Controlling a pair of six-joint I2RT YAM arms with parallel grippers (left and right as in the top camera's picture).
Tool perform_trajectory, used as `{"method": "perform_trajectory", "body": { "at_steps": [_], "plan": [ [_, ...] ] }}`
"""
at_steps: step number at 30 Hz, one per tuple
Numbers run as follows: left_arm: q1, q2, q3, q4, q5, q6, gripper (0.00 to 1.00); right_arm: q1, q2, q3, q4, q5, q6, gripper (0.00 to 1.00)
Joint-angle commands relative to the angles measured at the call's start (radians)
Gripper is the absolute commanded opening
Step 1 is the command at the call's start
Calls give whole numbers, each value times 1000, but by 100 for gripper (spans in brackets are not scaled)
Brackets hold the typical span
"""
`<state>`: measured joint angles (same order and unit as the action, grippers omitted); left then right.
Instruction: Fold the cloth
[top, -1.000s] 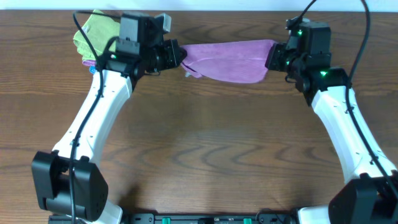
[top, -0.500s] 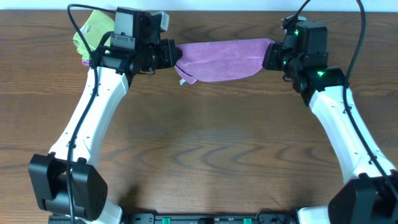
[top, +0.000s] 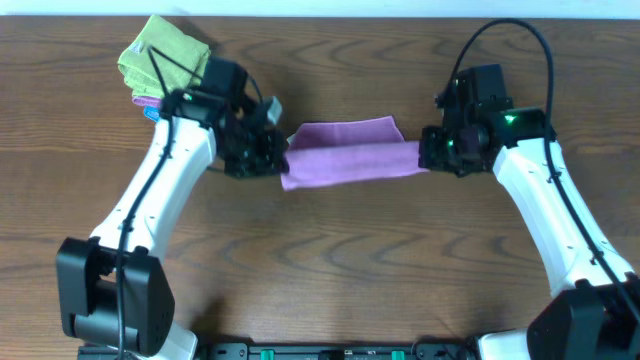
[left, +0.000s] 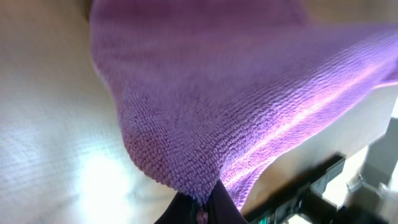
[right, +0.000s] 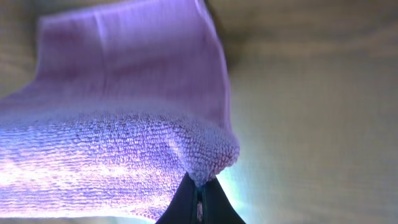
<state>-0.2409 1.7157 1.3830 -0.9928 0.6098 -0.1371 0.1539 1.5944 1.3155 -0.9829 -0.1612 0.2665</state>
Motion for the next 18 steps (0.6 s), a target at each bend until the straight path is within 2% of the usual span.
{"method": "perform_trajectory", "body": {
  "at_steps": [1,11,18],
  "plan": [
    [-10,-8,-101,-9,-32,21,6,1,-1,-6,-44,109,2,2],
    [-35,-9,-256,14,-34,18,6,31,-1,-225,-37,108,48,1],
    [-34,-11,-304,66,-35,-7,6,32,-1,-256,52,109,55,1]
  ]
}}
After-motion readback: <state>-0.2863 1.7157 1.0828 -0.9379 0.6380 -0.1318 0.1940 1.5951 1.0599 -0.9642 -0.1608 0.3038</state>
